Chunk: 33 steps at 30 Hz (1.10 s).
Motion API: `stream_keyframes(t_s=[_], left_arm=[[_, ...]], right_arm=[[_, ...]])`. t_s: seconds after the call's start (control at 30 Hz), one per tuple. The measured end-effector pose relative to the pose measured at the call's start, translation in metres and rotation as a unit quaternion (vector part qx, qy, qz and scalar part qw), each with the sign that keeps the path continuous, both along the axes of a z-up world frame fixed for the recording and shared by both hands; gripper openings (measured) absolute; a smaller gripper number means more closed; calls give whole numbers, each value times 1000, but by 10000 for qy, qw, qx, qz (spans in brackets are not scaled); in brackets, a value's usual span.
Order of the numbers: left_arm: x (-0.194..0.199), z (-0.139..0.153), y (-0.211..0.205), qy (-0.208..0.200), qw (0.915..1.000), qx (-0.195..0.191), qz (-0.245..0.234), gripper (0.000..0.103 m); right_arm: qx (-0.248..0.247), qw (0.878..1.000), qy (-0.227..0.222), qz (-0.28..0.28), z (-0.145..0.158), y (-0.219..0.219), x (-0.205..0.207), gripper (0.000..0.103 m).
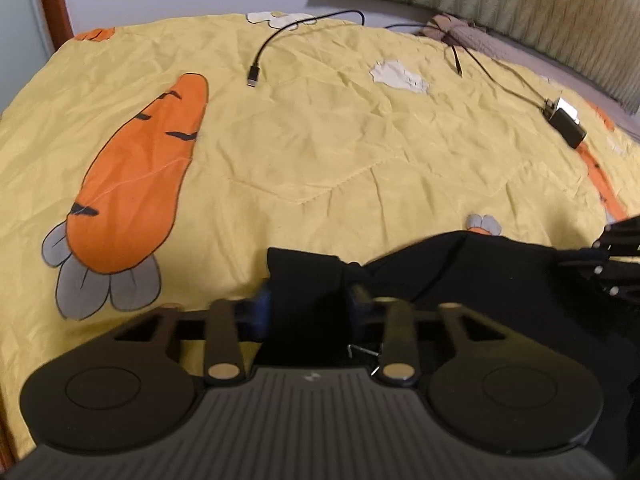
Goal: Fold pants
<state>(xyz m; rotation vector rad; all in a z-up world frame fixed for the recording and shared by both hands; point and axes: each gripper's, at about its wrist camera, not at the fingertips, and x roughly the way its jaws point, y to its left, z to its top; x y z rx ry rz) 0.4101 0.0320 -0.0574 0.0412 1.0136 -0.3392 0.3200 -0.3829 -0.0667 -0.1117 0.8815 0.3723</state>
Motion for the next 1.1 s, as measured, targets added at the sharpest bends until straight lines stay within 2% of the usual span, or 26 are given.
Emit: stream_keyframes(t_s=[0.1, 0.2, 0.23, 0.3, 0.43, 0.6, 0.73, 0.83, 1.1], left_arm=[[-1, 3, 5, -28, 9999, -136, 32, 29], [-4, 4, 8, -20, 9996, -250, 130, 23], [-5, 6, 9, -33, 9995, -281, 163, 18], [-11, 9, 10, -89, 9993, -295, 223, 16], [-34, 24, 17, -361, 9985, -220, 336, 14], [-75, 45, 30, -632, 9968, -310, 378, 13], [-107, 54, 37, -727, 9956, -360, 461, 12], [-133, 61, 45, -839, 9936, -539, 532, 10], [-212, 75, 65, -1076, 9895, -761, 596, 9]], right_arm=[[-335, 9992, -204, 13, 2, 13, -9, 4], [-636, 9969, -470, -45, 4, 23, -19, 4], [-728, 9957, -571, -47, 6, 27, -24, 4], [-891, 9931, -759, -57, 12, 34, -34, 4], [-1130, 9870, -1142, 12, 30, 50, -63, 4], [-1319, 9806, -1442, 145, 49, 73, -107, 4], [-1498, 9764, -1538, 240, 57, 91, -139, 4], [-1588, 9746, -1557, 267, 59, 102, -161, 4], [-1559, 9749, -1550, 346, 59, 128, -221, 4]])
